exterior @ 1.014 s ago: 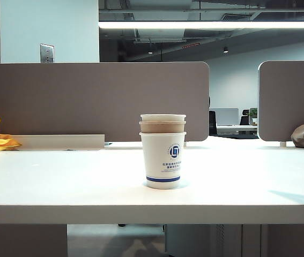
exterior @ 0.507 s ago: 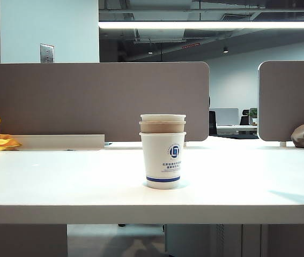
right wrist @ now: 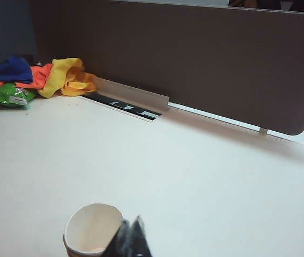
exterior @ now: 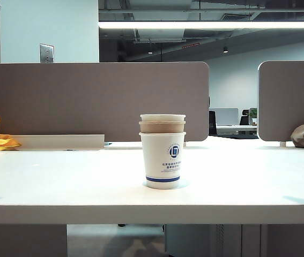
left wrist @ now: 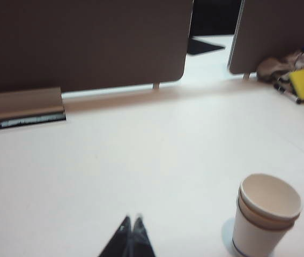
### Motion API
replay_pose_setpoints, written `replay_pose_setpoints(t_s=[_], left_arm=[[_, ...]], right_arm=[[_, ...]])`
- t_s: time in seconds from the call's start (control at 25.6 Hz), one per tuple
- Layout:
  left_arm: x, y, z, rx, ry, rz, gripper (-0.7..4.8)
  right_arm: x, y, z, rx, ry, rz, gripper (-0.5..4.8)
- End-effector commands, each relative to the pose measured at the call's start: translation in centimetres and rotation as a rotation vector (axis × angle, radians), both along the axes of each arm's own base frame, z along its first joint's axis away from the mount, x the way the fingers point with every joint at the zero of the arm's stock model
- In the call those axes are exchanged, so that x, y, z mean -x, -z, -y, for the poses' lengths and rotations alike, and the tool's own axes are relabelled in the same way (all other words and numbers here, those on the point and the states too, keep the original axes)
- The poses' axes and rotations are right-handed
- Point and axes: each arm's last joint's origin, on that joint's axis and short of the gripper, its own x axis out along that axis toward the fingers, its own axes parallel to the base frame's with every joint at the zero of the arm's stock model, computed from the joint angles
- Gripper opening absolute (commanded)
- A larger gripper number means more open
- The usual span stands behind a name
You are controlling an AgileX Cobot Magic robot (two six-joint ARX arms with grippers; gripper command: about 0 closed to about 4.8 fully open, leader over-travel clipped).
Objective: Pick up all the paper cups on the table one by one and stack them together.
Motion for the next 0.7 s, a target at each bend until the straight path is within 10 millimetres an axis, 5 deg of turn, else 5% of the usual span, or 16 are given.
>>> replay_pose_setpoints(t_s=[0.04,0.39,0.7], left_arm=[[0.4,0.4,-0.2,0.032,-0.003,0.083,-0.05],[2.3,6.3,-1.3,0.042,-0.036,0.114,-0.05],[2.5,7.1,-2.6,0.045,-0.16,0.15,-0.05]], right_arm=[[0.7,0.0,0.4,-0.05,0.001,0.087,-0.05],[2.5,4.3,2.3,-0.054,0.076,0.104,-0.05],[3.0,6.5,5.2,-0.054,0.309,0.144,-0.05]])
